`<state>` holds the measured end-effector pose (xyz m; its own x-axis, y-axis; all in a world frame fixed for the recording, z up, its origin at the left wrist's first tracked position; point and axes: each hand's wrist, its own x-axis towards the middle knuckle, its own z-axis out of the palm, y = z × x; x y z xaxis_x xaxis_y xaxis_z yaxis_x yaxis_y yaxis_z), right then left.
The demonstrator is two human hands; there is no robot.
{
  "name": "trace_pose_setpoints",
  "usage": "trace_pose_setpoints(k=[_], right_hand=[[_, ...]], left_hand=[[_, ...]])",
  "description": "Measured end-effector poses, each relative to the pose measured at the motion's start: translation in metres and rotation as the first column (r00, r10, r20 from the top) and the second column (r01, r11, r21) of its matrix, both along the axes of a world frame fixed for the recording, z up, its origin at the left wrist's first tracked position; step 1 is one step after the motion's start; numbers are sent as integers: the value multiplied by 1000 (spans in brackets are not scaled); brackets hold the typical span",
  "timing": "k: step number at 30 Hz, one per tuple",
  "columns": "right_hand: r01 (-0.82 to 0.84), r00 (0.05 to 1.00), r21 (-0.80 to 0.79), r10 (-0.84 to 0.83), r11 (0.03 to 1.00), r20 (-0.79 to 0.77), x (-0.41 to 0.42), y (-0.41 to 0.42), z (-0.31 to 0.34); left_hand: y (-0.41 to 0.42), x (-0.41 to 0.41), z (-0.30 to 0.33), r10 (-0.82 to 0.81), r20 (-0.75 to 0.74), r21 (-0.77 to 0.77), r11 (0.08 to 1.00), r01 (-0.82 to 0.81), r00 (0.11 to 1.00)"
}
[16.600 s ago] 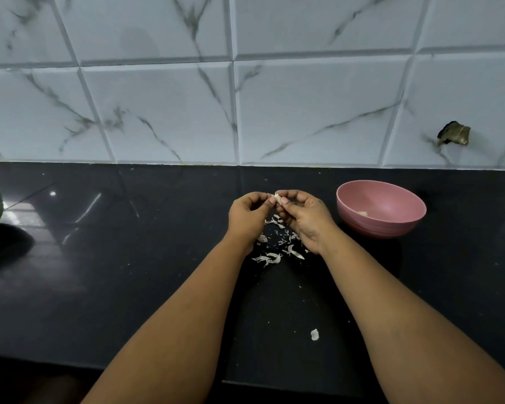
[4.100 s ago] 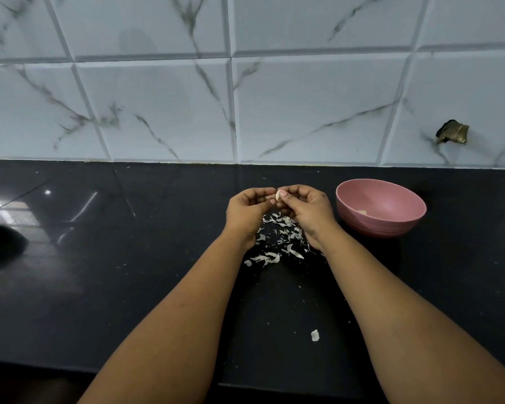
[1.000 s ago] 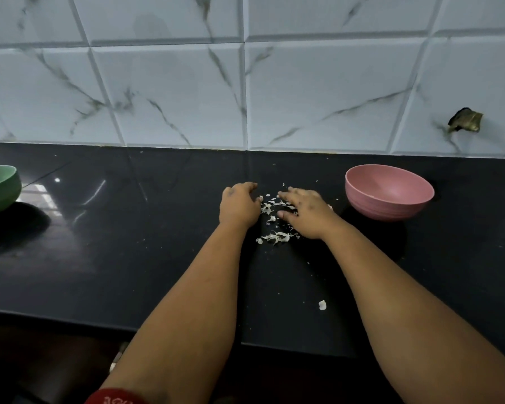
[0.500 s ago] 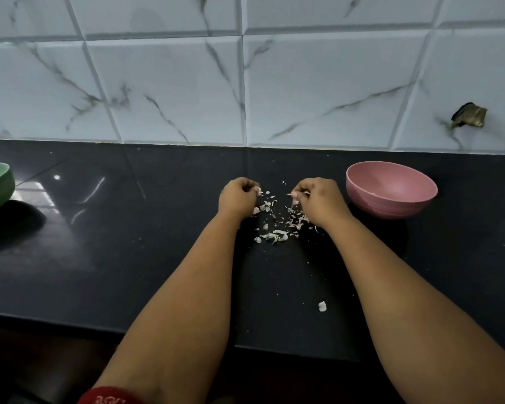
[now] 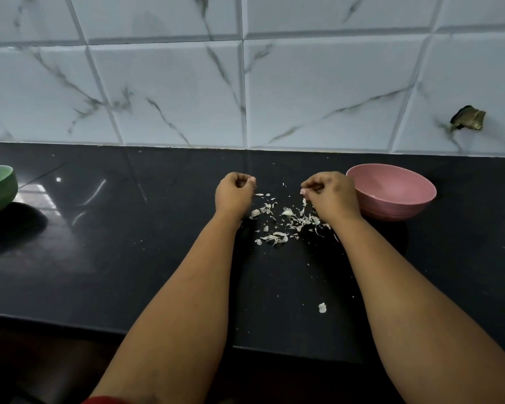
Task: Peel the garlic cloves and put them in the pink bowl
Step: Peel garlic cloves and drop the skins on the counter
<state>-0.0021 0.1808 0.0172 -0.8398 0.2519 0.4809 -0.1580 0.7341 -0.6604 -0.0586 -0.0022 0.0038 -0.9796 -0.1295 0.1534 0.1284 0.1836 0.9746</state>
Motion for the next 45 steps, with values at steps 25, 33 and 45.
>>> trace_pose_setpoints(k=[25, 33, 45], right_hand=[[-54, 976, 105, 30, 993, 215, -2, 1, -4], [-220, 951, 257, 148, 941, 270, 0, -15, -7], [-73, 976, 67, 57, 995, 209, -9, -6, -6]], left_hand=[[5, 5, -7, -25, -53, -553, 833, -8, 998], [3, 3, -8, 34, -12, -550, 834, -35, 999], [6, 7, -2, -2, -34, -490, 872, -15, 999]])
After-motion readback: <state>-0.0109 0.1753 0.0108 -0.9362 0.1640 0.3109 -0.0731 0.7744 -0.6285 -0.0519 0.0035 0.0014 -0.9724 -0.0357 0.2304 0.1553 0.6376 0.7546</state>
